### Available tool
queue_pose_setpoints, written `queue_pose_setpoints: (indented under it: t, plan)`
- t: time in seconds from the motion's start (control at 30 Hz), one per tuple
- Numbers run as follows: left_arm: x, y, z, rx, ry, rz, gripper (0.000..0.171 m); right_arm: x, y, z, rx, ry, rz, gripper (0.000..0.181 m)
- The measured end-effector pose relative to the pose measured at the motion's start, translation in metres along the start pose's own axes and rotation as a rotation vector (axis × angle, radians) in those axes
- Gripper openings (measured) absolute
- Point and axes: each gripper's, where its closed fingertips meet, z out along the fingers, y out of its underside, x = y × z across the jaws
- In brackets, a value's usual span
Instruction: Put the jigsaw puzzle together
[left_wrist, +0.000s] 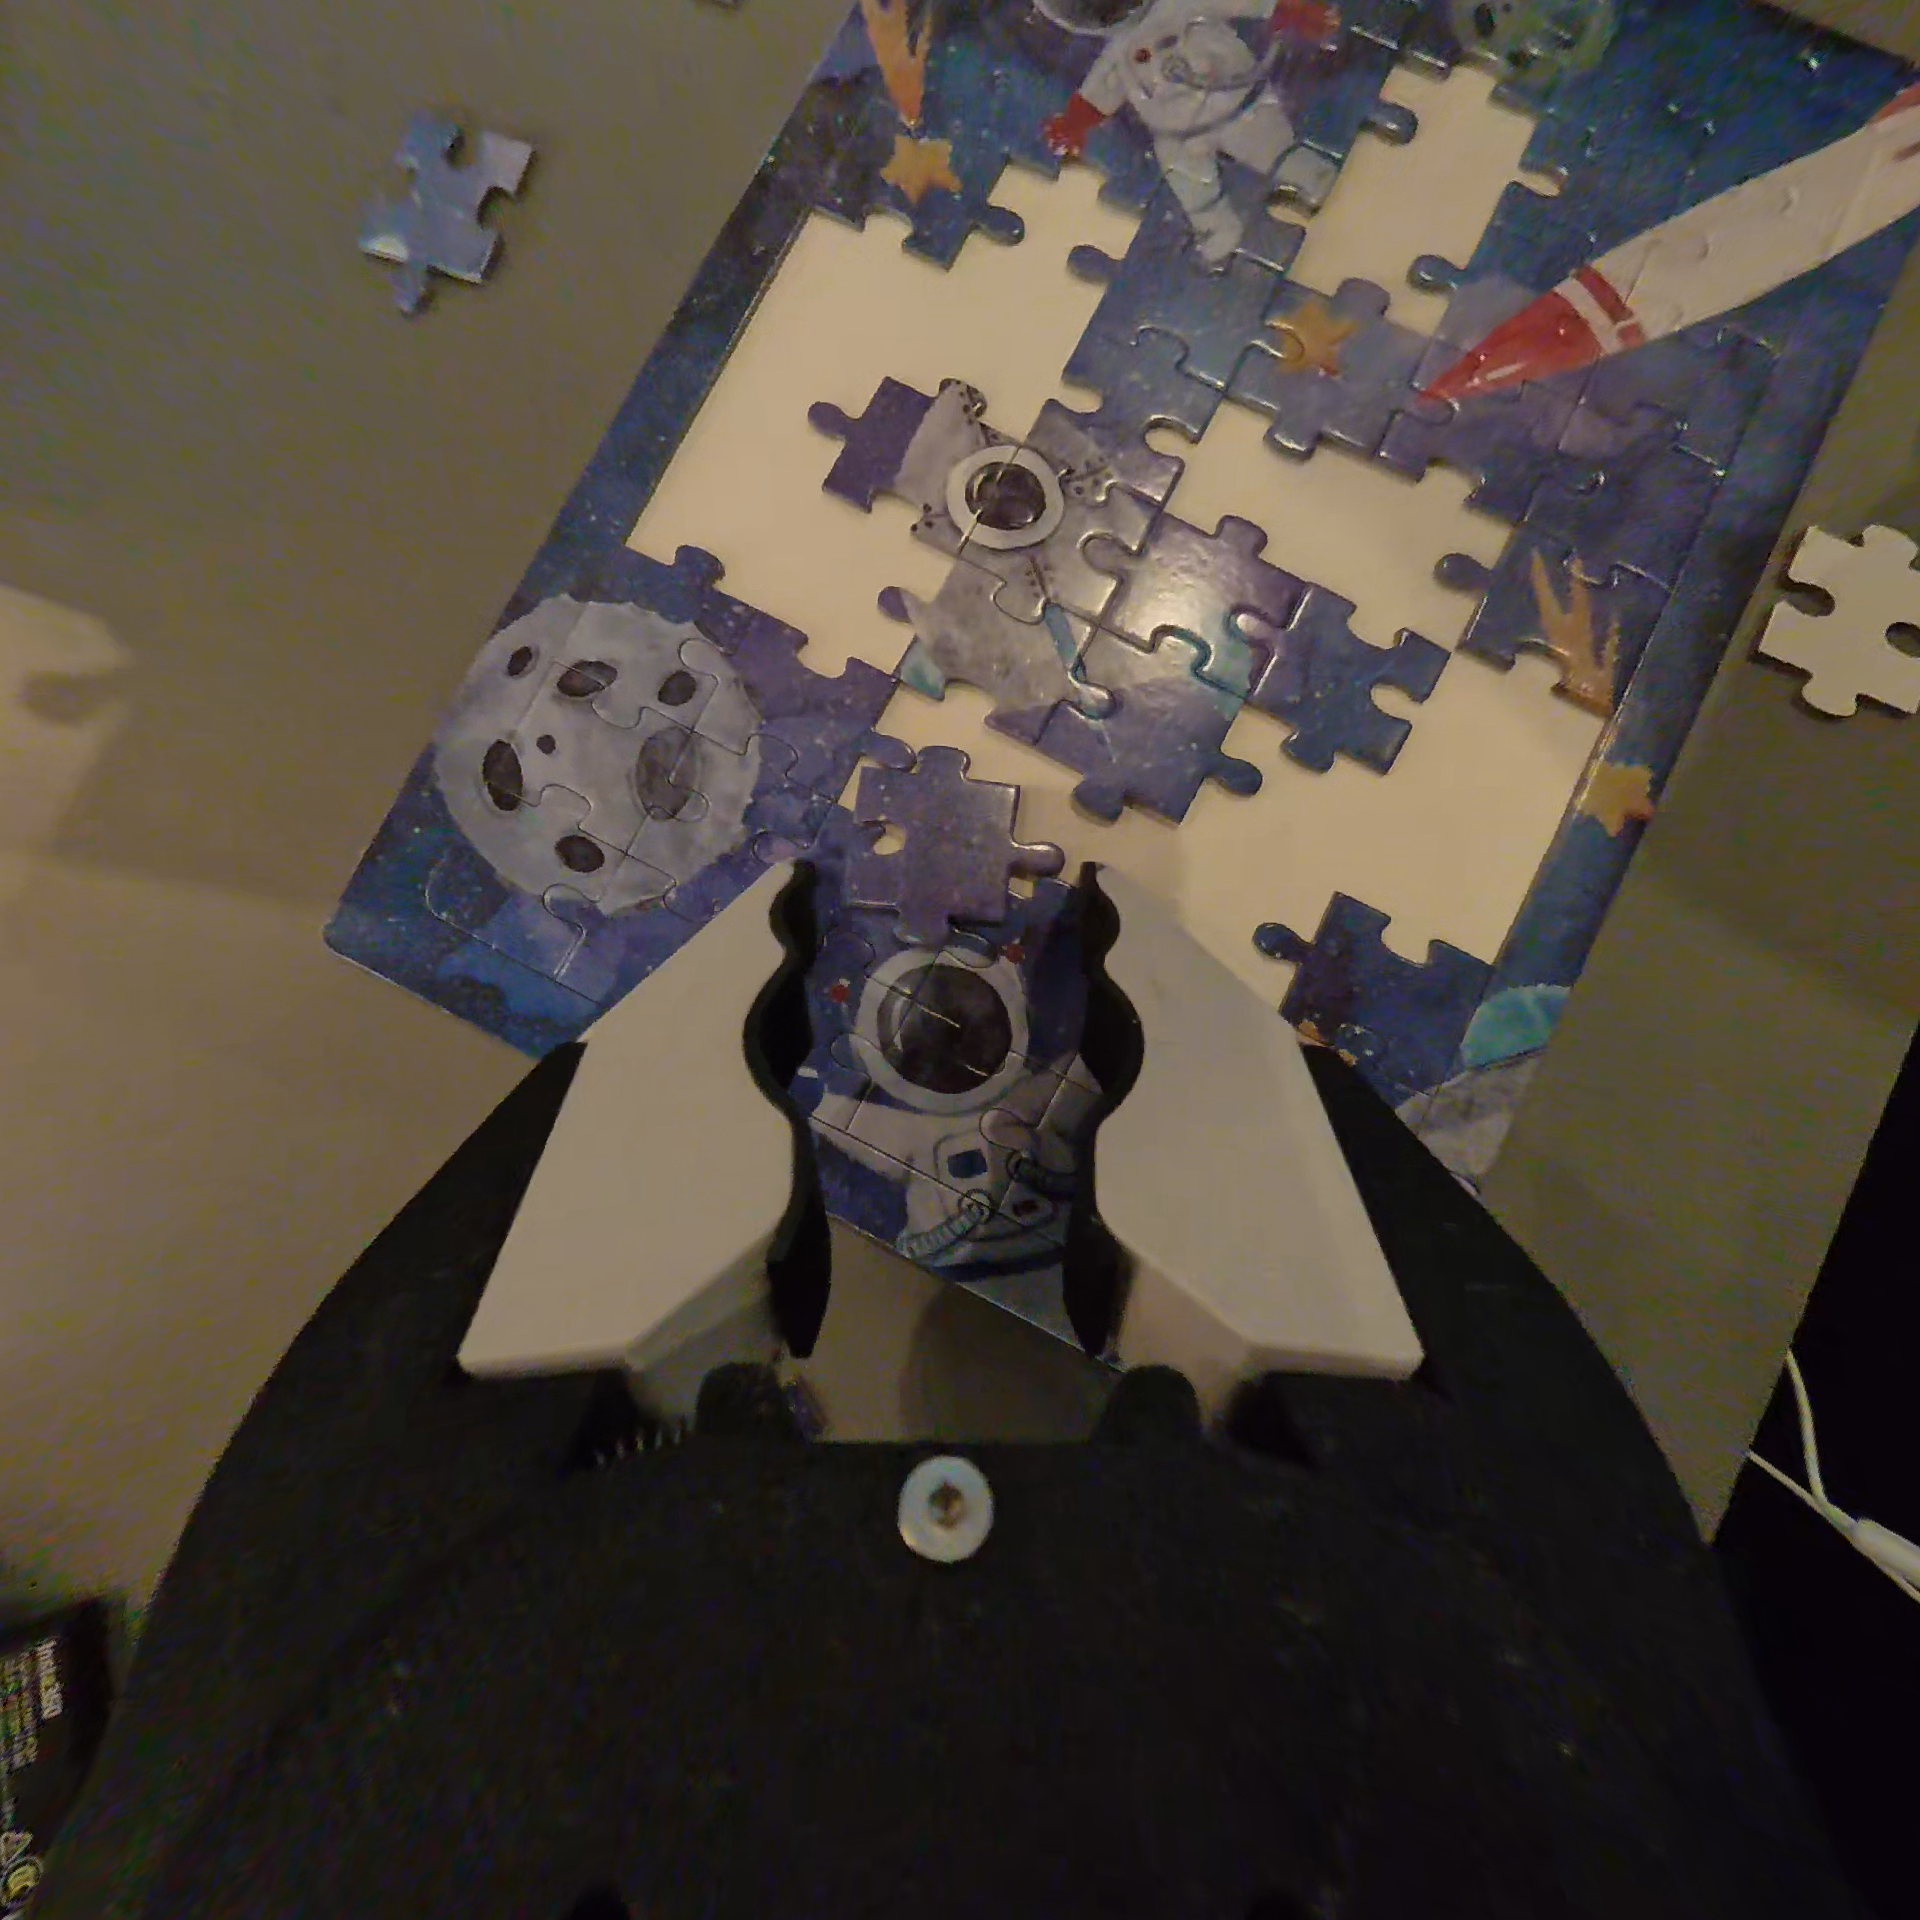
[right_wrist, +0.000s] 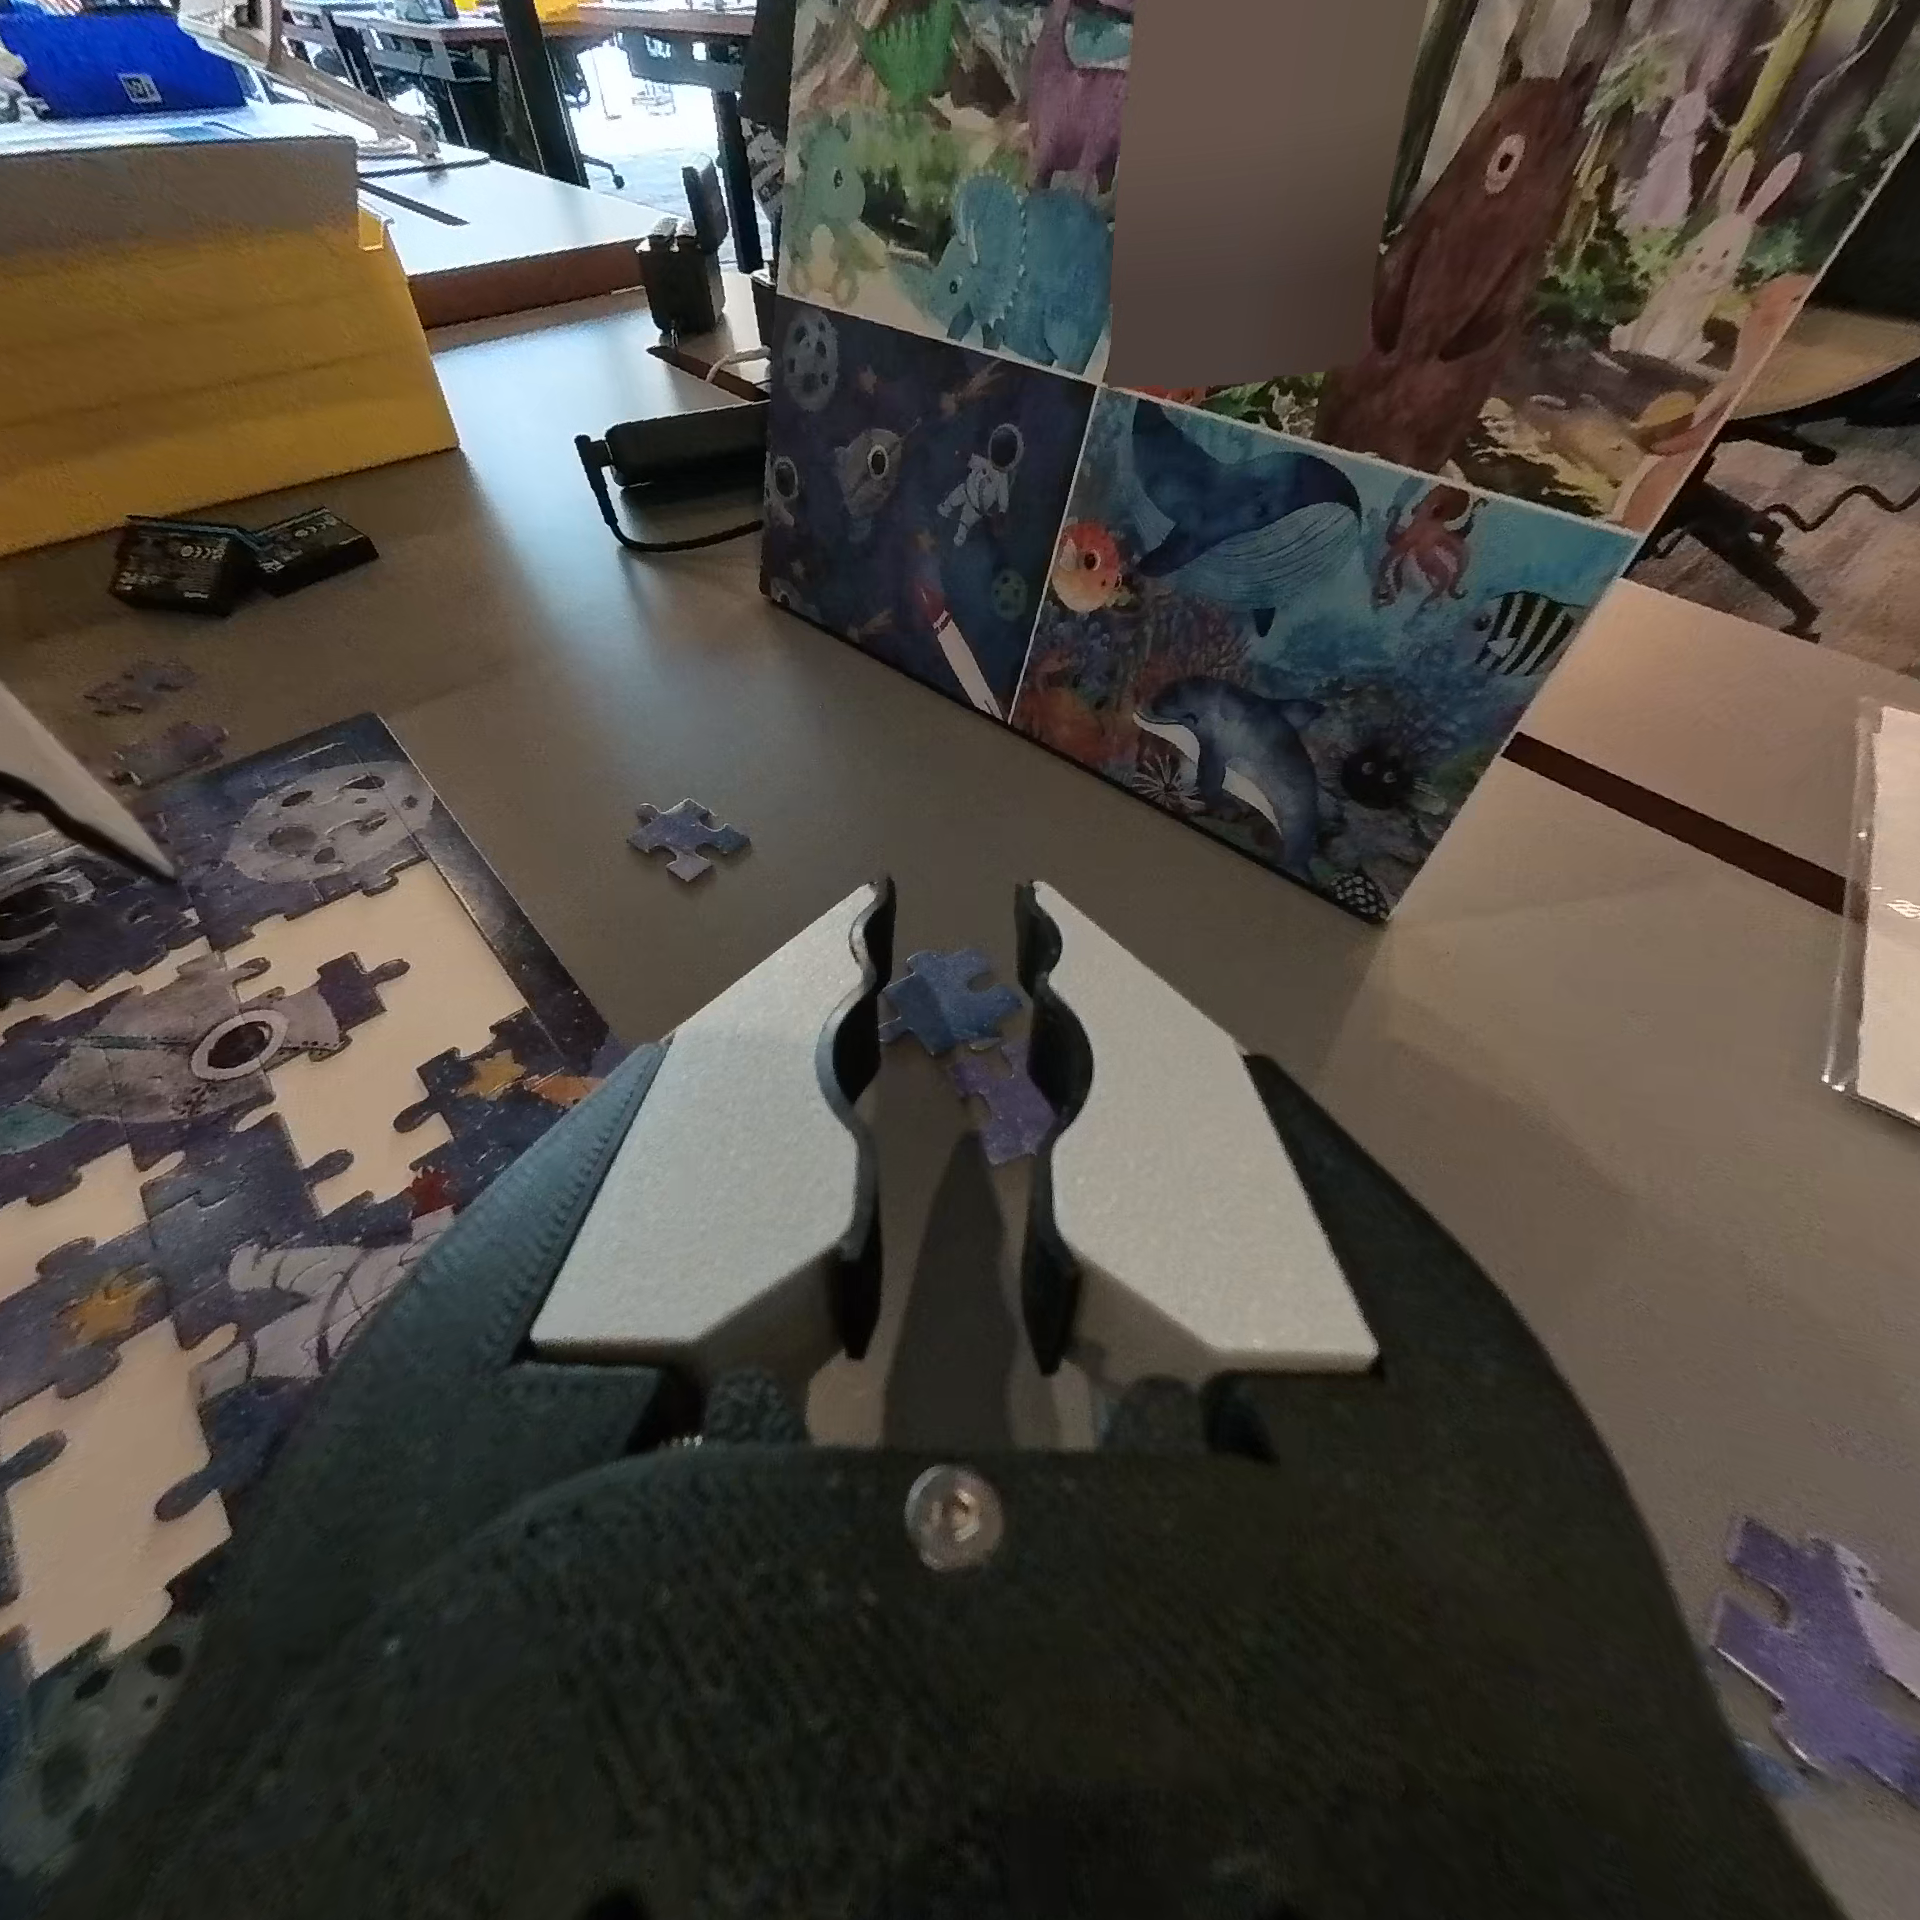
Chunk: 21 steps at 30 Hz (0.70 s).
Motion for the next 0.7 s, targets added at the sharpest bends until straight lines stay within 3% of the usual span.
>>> queue_pose_setpoints:
  t: [0.17,0.47,0.7]
  plan:
    - [0.004,-0.003,0.0,0.015,0.027,-0.007,0.028,0.0,-0.003,-0.002,0.009,0.003,-0.002,0.022]
    - [-0.007,-0.001,-0.009,0.029,0.024,-0.04,0.028,-0.001,-0.003,-0.001,0.004,0.004,-0.014,0.022]
    - [-0.078,0.011,-0.032,0.059,-0.128,-0.127,0.028,0.001,-0.002,-0.002,0.002,0.01,-0.011,0.022]
